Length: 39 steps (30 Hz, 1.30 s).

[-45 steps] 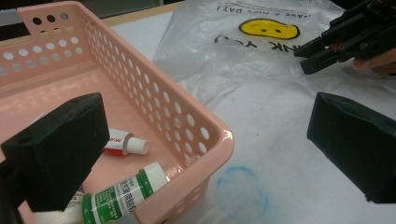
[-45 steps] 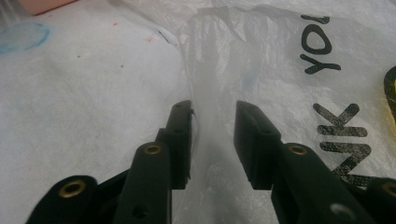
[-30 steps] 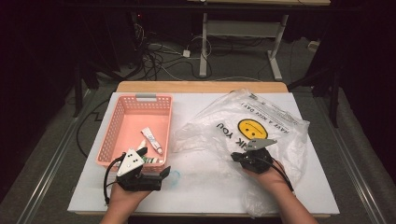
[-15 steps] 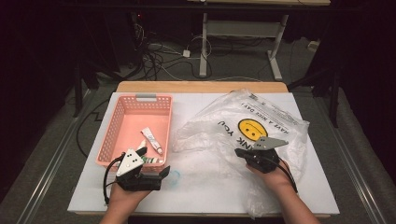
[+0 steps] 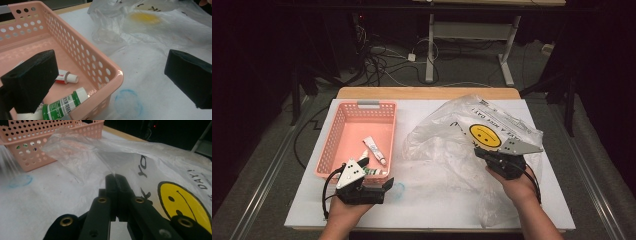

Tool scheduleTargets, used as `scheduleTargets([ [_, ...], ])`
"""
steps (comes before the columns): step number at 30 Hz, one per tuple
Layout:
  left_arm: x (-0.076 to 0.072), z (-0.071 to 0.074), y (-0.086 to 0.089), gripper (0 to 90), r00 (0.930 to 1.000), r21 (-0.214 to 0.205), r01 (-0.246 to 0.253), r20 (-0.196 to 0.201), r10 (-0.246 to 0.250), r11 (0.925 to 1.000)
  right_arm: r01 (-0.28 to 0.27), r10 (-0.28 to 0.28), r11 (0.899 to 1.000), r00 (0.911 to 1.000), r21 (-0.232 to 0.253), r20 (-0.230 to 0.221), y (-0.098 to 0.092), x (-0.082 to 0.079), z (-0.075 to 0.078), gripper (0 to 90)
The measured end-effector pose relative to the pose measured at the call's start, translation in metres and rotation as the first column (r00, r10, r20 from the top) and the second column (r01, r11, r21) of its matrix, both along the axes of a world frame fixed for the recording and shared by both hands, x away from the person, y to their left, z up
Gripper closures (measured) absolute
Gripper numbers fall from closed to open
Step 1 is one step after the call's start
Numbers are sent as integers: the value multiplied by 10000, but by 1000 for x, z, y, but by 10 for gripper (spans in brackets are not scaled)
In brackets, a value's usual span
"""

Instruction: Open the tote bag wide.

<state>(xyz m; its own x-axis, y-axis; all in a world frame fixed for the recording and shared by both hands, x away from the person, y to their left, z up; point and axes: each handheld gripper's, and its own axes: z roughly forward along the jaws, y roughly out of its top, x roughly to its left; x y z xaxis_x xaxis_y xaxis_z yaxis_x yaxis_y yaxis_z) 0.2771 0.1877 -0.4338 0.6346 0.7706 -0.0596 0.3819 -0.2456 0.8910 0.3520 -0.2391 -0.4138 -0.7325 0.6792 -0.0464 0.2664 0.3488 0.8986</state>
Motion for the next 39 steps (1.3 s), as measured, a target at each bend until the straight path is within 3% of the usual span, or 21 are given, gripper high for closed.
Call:
scheduleTargets([
  [3, 0, 0, -1, 0, 10000, 0, 7, 8, -7, 10000, 47, -55, 9991, 9998, 432, 170, -4, -1, 9, 900],
  [11, 2, 0, -2, 0, 10000, -118, -9, 24, 9, 9999, 407, -451, 9981, 9941, 467, 989, -4, -4, 38, 900],
  [20, 2, 2, 8, 0, 9996, -332, -262, 55, 264, 9991, 626, -716, 9959, 9868, 655, 1453, 0, -1, 55, 900],
  [25, 4, 2, 15, 0, 9991, -329, -423, 41, 425, 9986, 666, -816, 9933, 9828, 941, 1655, 0, -3, 53, 900],
  [31, 5, 4, 22, 0, 9975, -298, -702, 5, 702, 9971, 627, -792, 9916, 9859, 1131, 1474, -2, -2, 45, 900],
  [39, 9, 5, 40, 0, 9920, -262, -1223, -341, 1214, 9921, 574, -775, 9875, 9878, 1468, 1351, -8, 0, 41, 900],
])
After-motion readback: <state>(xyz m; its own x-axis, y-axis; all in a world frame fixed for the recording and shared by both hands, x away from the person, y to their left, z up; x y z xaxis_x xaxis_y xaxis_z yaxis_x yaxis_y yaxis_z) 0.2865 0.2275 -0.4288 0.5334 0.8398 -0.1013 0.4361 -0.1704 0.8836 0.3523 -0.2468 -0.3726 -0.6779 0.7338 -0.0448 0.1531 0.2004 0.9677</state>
